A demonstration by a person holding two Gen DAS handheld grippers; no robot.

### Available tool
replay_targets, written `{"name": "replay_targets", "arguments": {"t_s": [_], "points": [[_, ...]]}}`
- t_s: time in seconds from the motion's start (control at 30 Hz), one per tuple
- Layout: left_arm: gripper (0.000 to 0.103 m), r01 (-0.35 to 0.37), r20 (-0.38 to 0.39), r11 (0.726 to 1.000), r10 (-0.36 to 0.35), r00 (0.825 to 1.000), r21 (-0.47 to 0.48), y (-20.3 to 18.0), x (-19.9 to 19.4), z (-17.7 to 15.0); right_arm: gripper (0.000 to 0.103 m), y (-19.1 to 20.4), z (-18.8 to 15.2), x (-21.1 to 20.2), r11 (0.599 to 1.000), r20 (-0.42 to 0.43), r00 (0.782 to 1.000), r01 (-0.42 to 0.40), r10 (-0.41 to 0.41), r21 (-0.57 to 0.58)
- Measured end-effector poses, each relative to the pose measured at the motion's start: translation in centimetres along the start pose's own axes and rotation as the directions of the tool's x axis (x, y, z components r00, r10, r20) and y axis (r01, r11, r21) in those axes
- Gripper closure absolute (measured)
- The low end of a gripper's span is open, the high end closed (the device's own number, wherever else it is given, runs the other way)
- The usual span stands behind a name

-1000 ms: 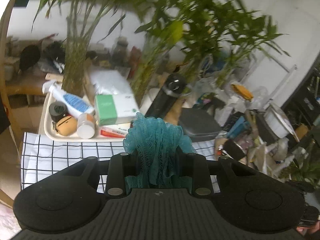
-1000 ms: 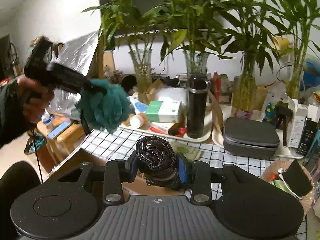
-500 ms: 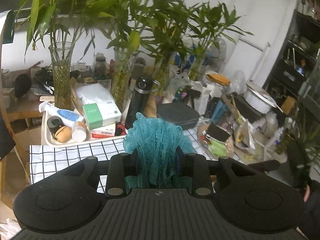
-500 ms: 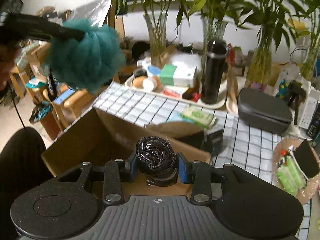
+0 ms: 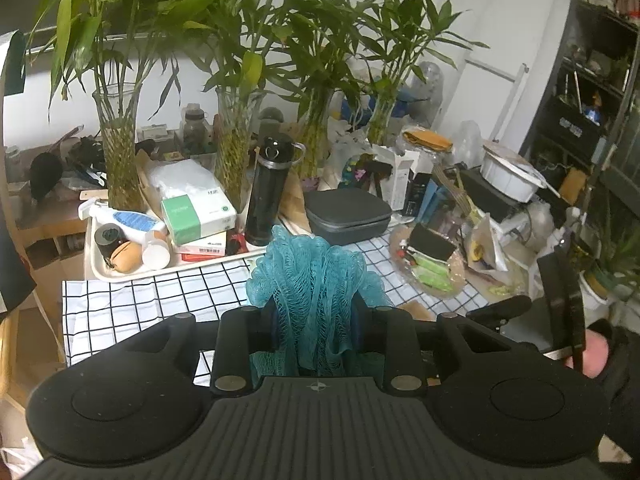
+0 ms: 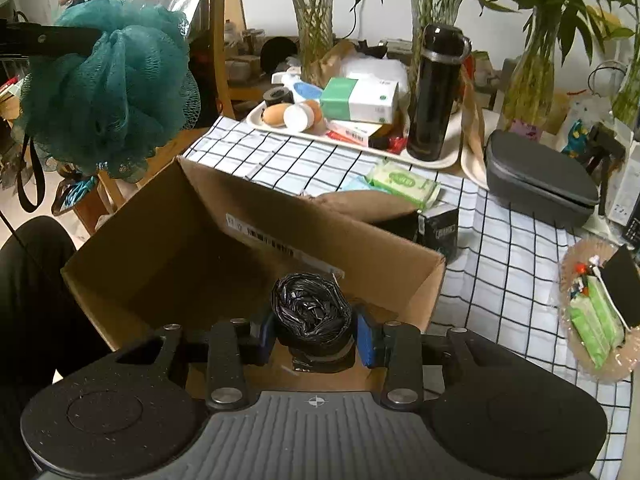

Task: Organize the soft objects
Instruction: 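Lift the pouf with the left tool while the right tool drops the black roll into the box, then lower the teal pouf into the box and open the left tool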

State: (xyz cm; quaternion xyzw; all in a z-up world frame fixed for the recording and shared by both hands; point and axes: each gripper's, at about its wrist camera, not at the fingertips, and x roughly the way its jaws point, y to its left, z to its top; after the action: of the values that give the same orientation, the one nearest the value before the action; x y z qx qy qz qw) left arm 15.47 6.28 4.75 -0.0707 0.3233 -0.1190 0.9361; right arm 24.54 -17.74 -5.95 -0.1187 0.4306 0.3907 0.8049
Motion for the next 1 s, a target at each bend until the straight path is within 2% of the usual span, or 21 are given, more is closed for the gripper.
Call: {"name": "replay_targets", "arguments": {"t_s": [0.07, 0.13, 0.33, 0.57, 0.8, 0.87, 0.93, 1.0], "points": [[0.073, -0.001, -0.003, 1.000, 0.001, 1.000, 0.008, -0.2, 0.0, -0.3, 0.052, 0.2, -0.1, 0.1, 1.000, 0.001, 1.000, 0.003, -0.003, -0.022], [0.073, -0.003, -0.002, 1.000, 0.003, 1.000, 0.013, -0.3, 0.0, -0.5, 0.027, 0.2, -0.1, -0.2, 0.999, 0.017, 1.000, 0.017, -0.016, -0.032], [0.073, -0.018, -0.007, 0.999, 0.018, 1.000, 0.041, -0.8, 0.0, -1.0, 0.002, -1.0, -1.3, -2.0, 0.999, 0.099, 0.994, 0.039, -0.038, -0.007], [0.073, -0.024, -0.036, 0.996, 0.027, 0.999, 0.084, -1.7, 1.2, -2.0, 0.000, -3.3, -2.9, -2.3, 0.996, 0.095, 0.994, 0.044, -0.052, 0.080], [0.072, -0.024, -0.064, 0.992, 0.033, 0.997, 0.127, -2.7, 2.5, -2.9, 0.000, -3.4, -2.9, -2.6, 0.996, 0.107, 0.993, 0.037, -0.046, 0.082], [0.064, -0.023, -0.089, 0.988, 0.037, 0.995, 0.153, -3.1, 3.1, -3.3, 0.000, -3.3, -2.9, -2.5, 0.996, 0.107, 0.993, 0.036, -0.045, 0.082], [0.053, -0.053, -0.115, 0.982, 0.075, 0.990, 0.180, -3.4, 3.9, -4.0, 0.000, -3.3, -2.9, -2.5, 0.996, 0.107, 0.993, 0.037, -0.045, 0.082], [0.052, -0.091, -0.141, 0.975, 0.121, 0.983, 0.202, -3.6, 4.4, -4.7, 0.000, -3.4, -3.0, -2.5, 0.996, 0.104, 0.993, 0.039, -0.048, 0.084]]}}
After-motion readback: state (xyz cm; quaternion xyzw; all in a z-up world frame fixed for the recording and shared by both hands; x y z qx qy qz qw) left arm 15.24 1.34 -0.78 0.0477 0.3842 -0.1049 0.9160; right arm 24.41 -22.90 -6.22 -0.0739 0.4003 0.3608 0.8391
